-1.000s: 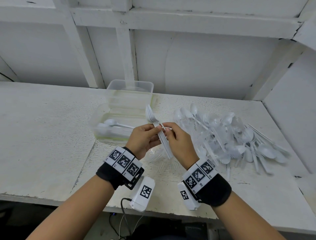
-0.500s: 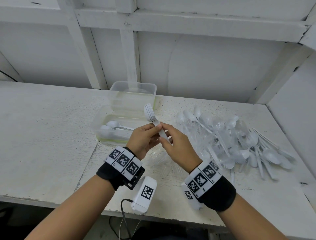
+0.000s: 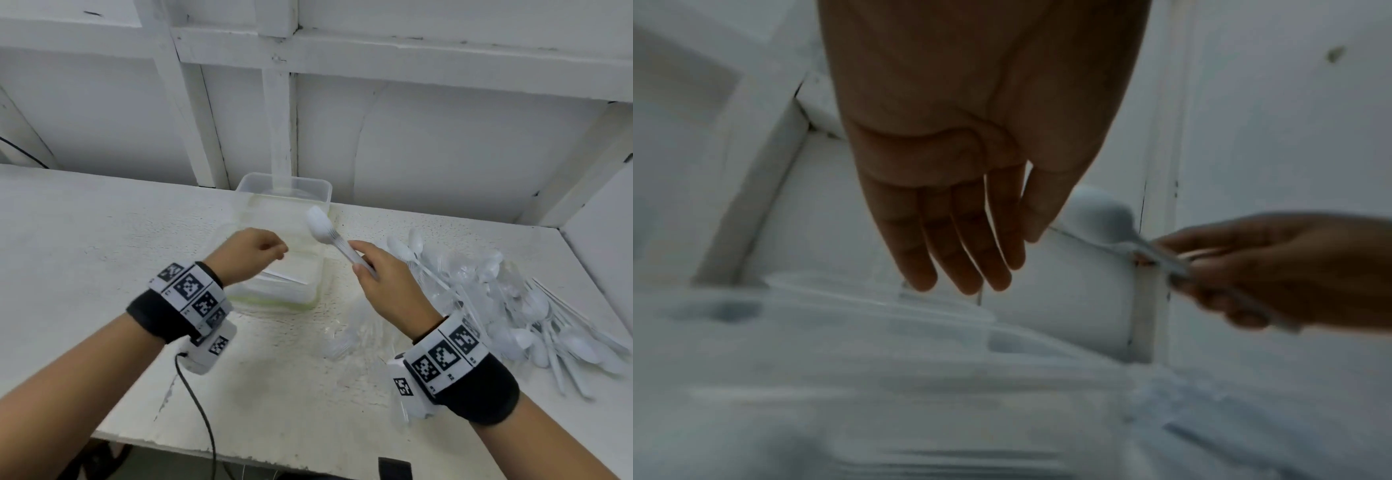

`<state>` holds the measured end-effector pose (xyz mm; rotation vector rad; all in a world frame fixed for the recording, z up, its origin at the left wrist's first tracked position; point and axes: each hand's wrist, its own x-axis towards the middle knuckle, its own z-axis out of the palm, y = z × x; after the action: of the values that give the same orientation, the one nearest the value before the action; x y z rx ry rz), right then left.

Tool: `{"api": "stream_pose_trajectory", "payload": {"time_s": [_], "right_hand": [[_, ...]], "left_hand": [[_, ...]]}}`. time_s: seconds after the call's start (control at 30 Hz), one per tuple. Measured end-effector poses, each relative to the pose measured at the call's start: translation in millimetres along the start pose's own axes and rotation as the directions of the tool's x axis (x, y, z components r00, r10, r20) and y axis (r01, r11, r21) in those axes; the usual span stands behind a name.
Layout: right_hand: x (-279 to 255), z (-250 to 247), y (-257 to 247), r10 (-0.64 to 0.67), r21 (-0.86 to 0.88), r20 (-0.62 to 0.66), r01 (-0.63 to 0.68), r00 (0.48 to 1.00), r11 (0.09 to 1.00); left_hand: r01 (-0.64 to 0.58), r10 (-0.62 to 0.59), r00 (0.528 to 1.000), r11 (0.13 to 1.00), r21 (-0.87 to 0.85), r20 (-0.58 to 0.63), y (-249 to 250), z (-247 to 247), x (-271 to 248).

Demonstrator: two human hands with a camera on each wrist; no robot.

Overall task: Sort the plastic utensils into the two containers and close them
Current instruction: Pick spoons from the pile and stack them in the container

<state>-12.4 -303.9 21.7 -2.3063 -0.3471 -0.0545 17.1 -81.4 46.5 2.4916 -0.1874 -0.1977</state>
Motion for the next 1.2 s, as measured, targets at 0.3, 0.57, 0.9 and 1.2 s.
{"api": "stream_pose_trajectory", "payload": {"time_s": [0.3, 0.57, 0.9, 1.2], "right_hand": [[31.0, 9.9, -10.6, -0.041, -0.016, 0.045, 0.042, 0.998, 0.999], [73.5, 34.7, -23.8, -0.043, -0.039, 0.153, 0.050, 0.987, 0.998], [102.6, 62.0, -26.9, 0.006, -0.165, 0.328, 0.051, 0.945, 0.985], [120.2, 84.5, -26.7, 0.032, -0.433, 0.471, 0.200, 0.881, 0.879]], "left_hand": [[0.010, -0.156, 0.955, 0.866, 0.501, 0.251, -56.9, -13.0, 45.8], [0.000, -0.235, 0.910, 0.824, 0.567, 0.342, -75.4, -0.9, 62.6], [-0.025, -0.232, 0.872, 0.858, 0.513, 0.430, -75.3, -8.2, 73.6], [-0.060, -0.124, 0.897, 0.917, 0.393, 0.425, -77.6, -20.1, 63.3]]}}
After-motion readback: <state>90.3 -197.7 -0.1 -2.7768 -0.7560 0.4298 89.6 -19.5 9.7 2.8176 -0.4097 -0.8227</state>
